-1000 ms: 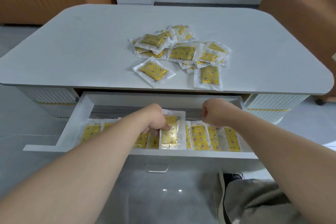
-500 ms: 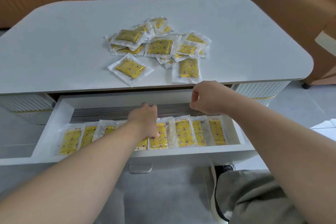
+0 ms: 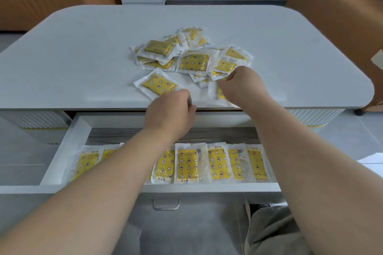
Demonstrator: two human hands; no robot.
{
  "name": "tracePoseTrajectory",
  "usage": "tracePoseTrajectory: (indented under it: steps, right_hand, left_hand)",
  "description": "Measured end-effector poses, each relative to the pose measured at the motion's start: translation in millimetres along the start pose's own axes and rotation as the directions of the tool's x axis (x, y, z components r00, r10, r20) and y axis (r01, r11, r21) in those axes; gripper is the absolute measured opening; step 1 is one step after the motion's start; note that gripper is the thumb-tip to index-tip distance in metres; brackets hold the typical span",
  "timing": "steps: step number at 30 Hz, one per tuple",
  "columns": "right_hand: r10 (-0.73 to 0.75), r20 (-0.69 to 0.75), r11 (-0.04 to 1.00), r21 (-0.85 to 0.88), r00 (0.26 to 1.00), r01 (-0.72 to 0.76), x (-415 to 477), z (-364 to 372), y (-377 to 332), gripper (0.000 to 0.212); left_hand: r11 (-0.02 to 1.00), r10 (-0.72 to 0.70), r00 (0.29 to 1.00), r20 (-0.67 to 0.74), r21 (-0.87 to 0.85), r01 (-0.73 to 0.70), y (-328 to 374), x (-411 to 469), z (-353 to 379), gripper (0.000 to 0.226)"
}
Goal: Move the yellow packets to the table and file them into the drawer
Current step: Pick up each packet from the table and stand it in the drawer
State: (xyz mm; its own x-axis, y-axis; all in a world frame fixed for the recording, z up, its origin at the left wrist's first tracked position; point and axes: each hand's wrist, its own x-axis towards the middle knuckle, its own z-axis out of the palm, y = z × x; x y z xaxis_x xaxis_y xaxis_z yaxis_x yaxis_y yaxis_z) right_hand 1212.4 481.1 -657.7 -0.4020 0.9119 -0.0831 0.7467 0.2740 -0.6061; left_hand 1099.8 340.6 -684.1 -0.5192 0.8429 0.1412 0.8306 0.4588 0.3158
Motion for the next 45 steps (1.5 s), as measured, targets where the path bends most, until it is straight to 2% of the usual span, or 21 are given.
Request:
tracePoseTrajectory:
  steps: [2,4,6,8,11,14,18,21,24,27,29,31,33,36,41,45]
  right_hand:
    - [0.076,-0.050,0.997,0.004,0.996,-0.076,7.2,2.8,-3.0,0.015]
    - [0.121,-0.079,0.982,-0.135,0.989,-0.131,8.0,9.9,-3.9,0.038]
    - [0.098,-0.138,0.935,-0.326,0.986,-0.139,4.9,18.9,-3.9,0.050]
    - [0.089,-0.141,0.893,-0.427,0.986,-0.142,3.1,27.8,-4.2,0.059]
    - [0.087,-0.115,0.869,-0.478,0.990,-0.132,2.9,34.0,-1.7,0.071]
    - [0.072,-0.126,0.866,-0.485,0.989,-0.125,1.3,32.5,-1.2,0.067]
    - [0.146,-0.089,0.929,-0.331,0.985,-0.168,-4.3,20.9,-7.6,0.066]
    - [0.153,-0.050,0.960,-0.228,0.987,-0.160,-10.7,9.8,-15.1,0.071]
    - [0.098,-0.028,0.974,-0.204,0.995,-0.101,-18.6,-2.3,-24.0,0.060]
    - [0.008,-0.010,0.988,-0.154,1.000,-0.009,-28.8,-8.6,-32.4,0.036]
    - [-0.021,0.007,0.996,-0.083,1.000,0.022,-32.5,-7.2,-33.6,0.017]
    - [-0.006,0.034,0.998,0.059,0.999,0.004,-31.8,-3.3,-33.0,0.020]
    - [0.046,0.059,0.963,0.263,0.997,-0.060,-30.0,-1.2,-34.0,0.025]
    - [0.142,0.133,0.841,0.507,0.981,-0.190,-28.7,-2.0,-35.3,0.031]
    - [0.144,0.292,0.672,0.672,0.945,-0.310,-29.0,2.7,-36.6,0.027]
    - [0.121,0.339,0.566,0.749,0.933,-0.345,-25.8,6.0,-36.3,0.026]
  left_hand:
    - [0.999,0.020,0.991,-0.134,0.036,-0.015,-11.8,7.3,-3.6,0.019]
    - [0.992,0.051,0.987,-0.155,0.121,-0.032,-26.0,14.5,0.1,0.028]
    - [0.973,0.096,0.985,-0.140,0.223,-0.063,-36.4,19.4,6.5,0.035]
    - [0.955,0.105,0.989,-0.106,0.289,-0.070,-44.2,19.8,11.1,0.042]
    - [0.957,0.056,0.998,0.007,0.284,-0.055,-51.1,18.3,15.1,0.054]
    - [0.969,0.031,0.999,0.023,0.244,-0.036,-53.8,18.7,14.8,0.055]
    - [0.989,-0.040,0.995,-0.087,0.137,0.052,-53.6,19.2,8.7,0.046]
    - [0.992,-0.063,0.990,-0.122,0.098,0.076,-56.9,18.7,5.3,0.031]
    - [0.989,-0.129,0.985,-0.113,0.055,0.135,-55.8,19.1,3.7,0.018]
    - [0.973,-0.228,0.971,-0.075,0.025,0.231,-51.3,19.1,2.0,0.034]
    - [0.969,-0.238,0.971,-0.035,0.065,0.240,-49.6,19.5,2.5,0.033]
    - [0.970,-0.236,0.972,-0.004,0.054,0.236,-47.2,19.5,1.8,0.032]
    - [0.971,-0.237,0.971,0.001,0.003,0.237,-43.0,18.0,-0.7,0.029]
    - [0.973,-0.230,0.973,-0.010,-0.032,0.230,-38.3,14.8,-2.6,0.016]
    - [0.957,-0.287,0.958,-0.023,-0.051,0.285,-37.4,12.9,-2.2,0.033]
    - [0.952,-0.304,0.950,-0.075,-0.074,0.298,-38.0,13.7,-3.8,0.041]
